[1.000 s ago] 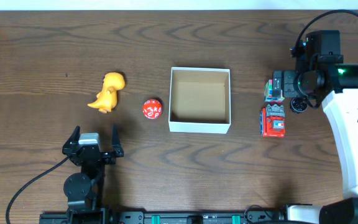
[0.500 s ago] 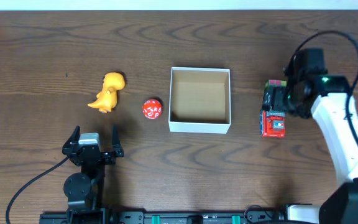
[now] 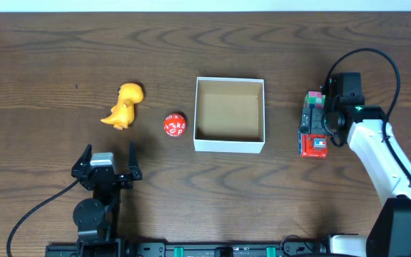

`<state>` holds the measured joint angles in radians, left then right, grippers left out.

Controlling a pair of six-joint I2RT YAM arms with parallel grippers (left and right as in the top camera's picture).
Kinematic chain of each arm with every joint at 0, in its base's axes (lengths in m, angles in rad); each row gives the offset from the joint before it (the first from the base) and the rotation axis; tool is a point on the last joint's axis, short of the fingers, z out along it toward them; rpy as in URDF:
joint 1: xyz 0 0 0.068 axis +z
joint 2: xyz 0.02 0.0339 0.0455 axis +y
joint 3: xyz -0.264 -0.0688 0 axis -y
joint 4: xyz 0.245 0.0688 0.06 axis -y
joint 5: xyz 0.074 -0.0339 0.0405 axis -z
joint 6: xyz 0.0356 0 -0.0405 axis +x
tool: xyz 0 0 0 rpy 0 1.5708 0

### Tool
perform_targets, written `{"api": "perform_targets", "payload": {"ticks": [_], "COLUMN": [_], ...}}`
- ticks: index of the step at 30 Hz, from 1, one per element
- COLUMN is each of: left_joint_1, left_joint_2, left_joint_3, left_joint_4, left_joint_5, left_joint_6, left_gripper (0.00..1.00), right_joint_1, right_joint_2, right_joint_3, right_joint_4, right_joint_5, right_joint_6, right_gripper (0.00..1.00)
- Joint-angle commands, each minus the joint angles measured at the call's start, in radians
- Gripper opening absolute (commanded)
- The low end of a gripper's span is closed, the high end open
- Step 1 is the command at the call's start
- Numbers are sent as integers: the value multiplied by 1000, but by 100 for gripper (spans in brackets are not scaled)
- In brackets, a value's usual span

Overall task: Pack container
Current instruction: 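Move right gripper over the red toy robot car, then lower right gripper and grasp the red toy robot car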

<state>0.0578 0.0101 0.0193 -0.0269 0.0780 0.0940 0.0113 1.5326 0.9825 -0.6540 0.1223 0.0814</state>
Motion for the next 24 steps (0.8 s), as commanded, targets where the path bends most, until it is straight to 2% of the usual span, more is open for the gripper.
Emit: {"api": "perform_targets", "payload": {"ticks": [1, 10, 22, 24], "left_joint_1": [-2, -2, -2, -2], "left_joint_2": [-6, -6, -6, -6], "left_joint_3": [-15, -15, -15, -15], "left_joint_4": [-36, -36, -36, -36], "left_joint_5": [12, 12, 12, 12], "left_joint_6": [0, -1, 0, 0], "left_gripper": [98, 98, 98, 98], "right_joint_1": [-5, -4, -5, -5], "right_joint_2": [0, 2, 13, 13], "right_joint_3": [-26, -37, -173, -175], "right_joint_4": [8, -3, 82, 87], "right_joint_5": [-58, -104, -104, -98], "right_joint_6": [-39, -47, -64, -63], "right_gripper": [99, 99, 99, 97]}}
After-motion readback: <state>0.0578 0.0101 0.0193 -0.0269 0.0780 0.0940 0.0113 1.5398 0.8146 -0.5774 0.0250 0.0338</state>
